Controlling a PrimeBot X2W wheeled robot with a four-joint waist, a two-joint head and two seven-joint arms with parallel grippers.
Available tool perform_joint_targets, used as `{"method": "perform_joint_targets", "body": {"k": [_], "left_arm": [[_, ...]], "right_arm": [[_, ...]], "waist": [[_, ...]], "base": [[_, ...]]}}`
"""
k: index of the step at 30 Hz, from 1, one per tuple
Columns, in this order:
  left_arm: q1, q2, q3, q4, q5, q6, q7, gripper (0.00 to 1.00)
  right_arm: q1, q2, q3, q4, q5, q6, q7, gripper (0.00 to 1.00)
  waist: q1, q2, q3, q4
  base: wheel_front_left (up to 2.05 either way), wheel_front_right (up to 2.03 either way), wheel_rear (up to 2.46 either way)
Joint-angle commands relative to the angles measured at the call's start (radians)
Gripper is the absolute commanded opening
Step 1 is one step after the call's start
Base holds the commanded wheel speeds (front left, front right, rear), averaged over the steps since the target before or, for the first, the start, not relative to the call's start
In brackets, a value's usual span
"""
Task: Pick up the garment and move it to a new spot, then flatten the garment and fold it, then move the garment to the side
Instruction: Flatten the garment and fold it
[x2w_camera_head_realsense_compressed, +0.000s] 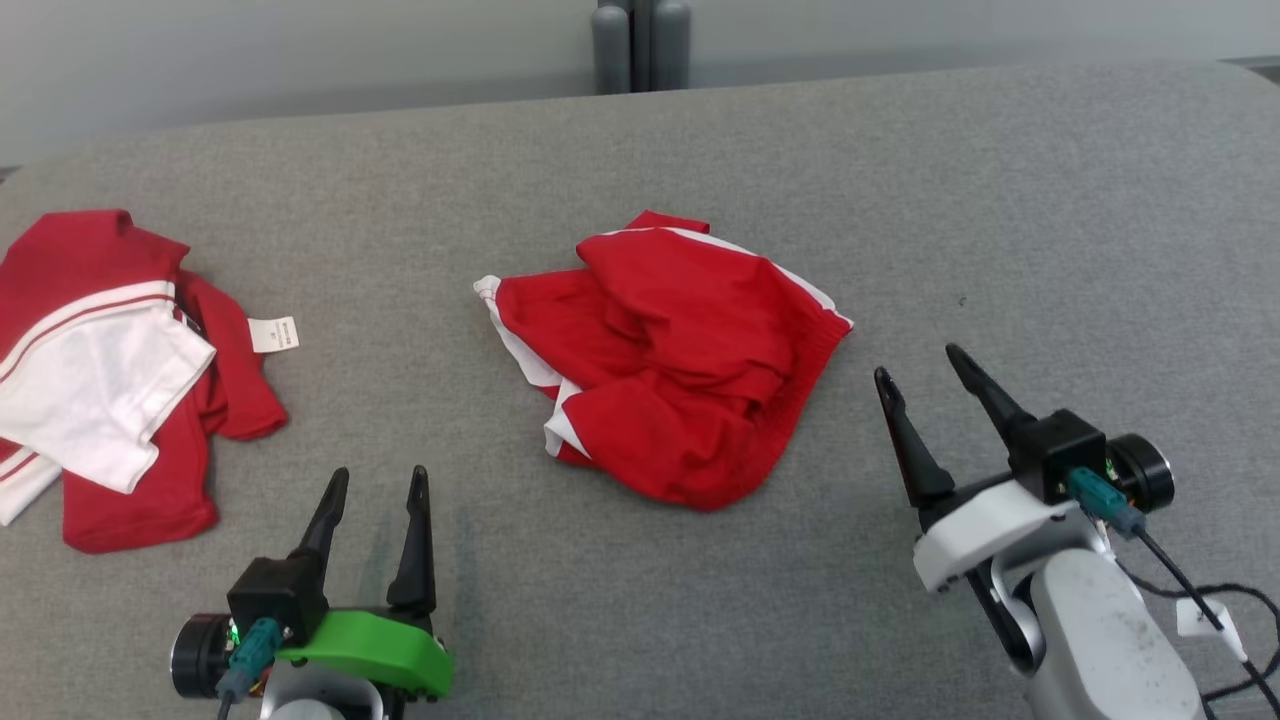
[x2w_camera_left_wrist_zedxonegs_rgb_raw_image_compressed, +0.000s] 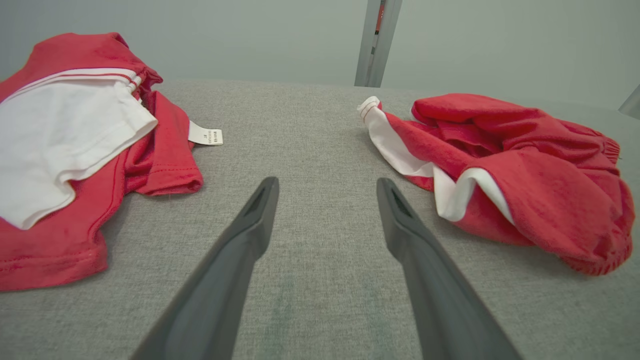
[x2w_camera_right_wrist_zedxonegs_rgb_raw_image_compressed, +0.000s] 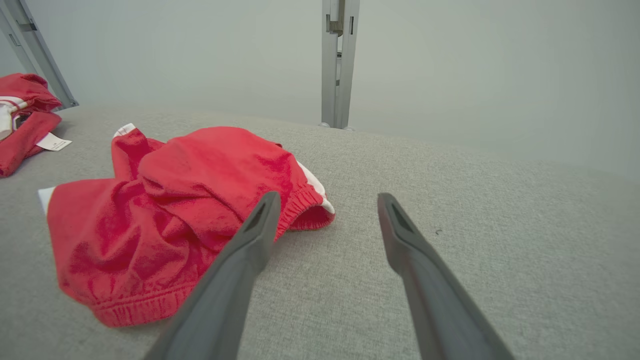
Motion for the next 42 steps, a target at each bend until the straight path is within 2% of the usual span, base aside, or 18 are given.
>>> {"method": "perform_joint_targets", "body": {"k": [1, 11, 16, 20, 21, 22, 23, 24, 25, 31, 36, 42], "left_arm": [[-0.025, 0.002, -0.002, -0.006, -0.009, -0.005, 0.001, 1.0], [-0.102, 0.002, -0.04, -0.001, -0.018, -0.007, 0.0, 1.0], [-0.121, 0.002, -0.051, 0.005, -0.025, -0.007, 0.0, 1.0], [-0.132, 0.002, -0.052, 0.005, -0.025, -0.007, 0.0, 1.0], [-0.133, 0.002, -0.051, 0.005, -0.025, -0.007, 0.0, 1.0], [-0.133, 0.002, -0.05, 0.005, -0.025, -0.007, 0.0, 1.0], [-0.134, 0.002, -0.05, 0.006, -0.024, -0.007, 0.0, 1.0], [-0.135, 0.002, -0.049, 0.007, -0.024, -0.008, 0.0, 1.0], [-0.135, 0.002, -0.049, 0.008, -0.023, -0.008, 0.0, 1.0], [-0.124, 0.002, -0.052, 0.014, -0.027, -0.007, 0.0, 1.0], [-0.103, 0.002, -0.054, 0.015, -0.037, -0.007, 0.001, 1.0], [-0.078, 0.002, -0.064, 0.023, -0.057, -0.007, 0.001, 1.0]], "right_arm": [[-0.042, -0.003, -0.001, 0.015, -0.013, -0.001, 0.0, 1.0], [-0.261, -0.016, 0.002, 0.186, -0.069, -0.001, 0.0, 1.0], [-0.295, -0.014, 0.012, 0.281, -0.083, -0.001, 0.0, 1.0], [-0.292, -0.011, 0.005, 0.301, -0.073, -0.001, 0.0, 1.0], [-0.288, -0.011, 0.004, 0.301, -0.071, -0.001, 0.0, 0.63], [-0.284, -0.01, 0.004, 0.299, -0.069, -0.001, 0.0, 0.42], [-0.283, -0.01, 0.0, 0.293, -0.068, -0.001, 0.0, 0.31], [-0.28, -0.011, -0.007, 0.28, -0.068, -0.001, 0.0, 0.05], [-0.278, -0.011, -0.009, 0.273, -0.067, -0.001, 0.0, 0.0], [-0.264, -0.015, -0.032, 0.168, -0.061, -0.001, 0.0, 0.0], [-0.311, -0.044, -0.041, 0.04, -0.046, -0.001, 0.0, 0.0], [-0.461, -0.11, 0.039, -0.024, -0.023, -0.001, 0.0, 0.0]], "waist": [[0.0, 0.0, 0.06, 0.015], [0.0, 0.0, 0.182, 0.058], [0.0, 0.0, 0.201, 0.073], [0.0, 0.0, 0.206, 0.078], [0.0, 0.0, 0.206, 0.078], [0.0, 0.0, 0.206, 0.078], [0.0, 0.0, 0.205, 0.077], [0.0, 0.0, 0.204, 0.076], [0.0, 0.0, 0.202, 0.075], [0.0, 0.0, 0.175, 0.07], [0.0, 0.0, 0.129, 0.077], [0.0, 0.0, 0.065, 0.104]], "base": [[0.0, 0.0, 0.0], [0.0, 0.0, 0.0], [0.0, 0.0, 0.0], [0.0, 0.0, 0.0], [0.0, 0.0, 0.0], [0.0, 0.0, 0.0], [0.0, 0.0, 0.0], [0.0, 0.0, 0.0], [0.0, 0.0, 0.0], [0.0, 0.0, 0.0], [0.0, 0.0, 0.0], [0.0, 0.0, 0.0]]}}
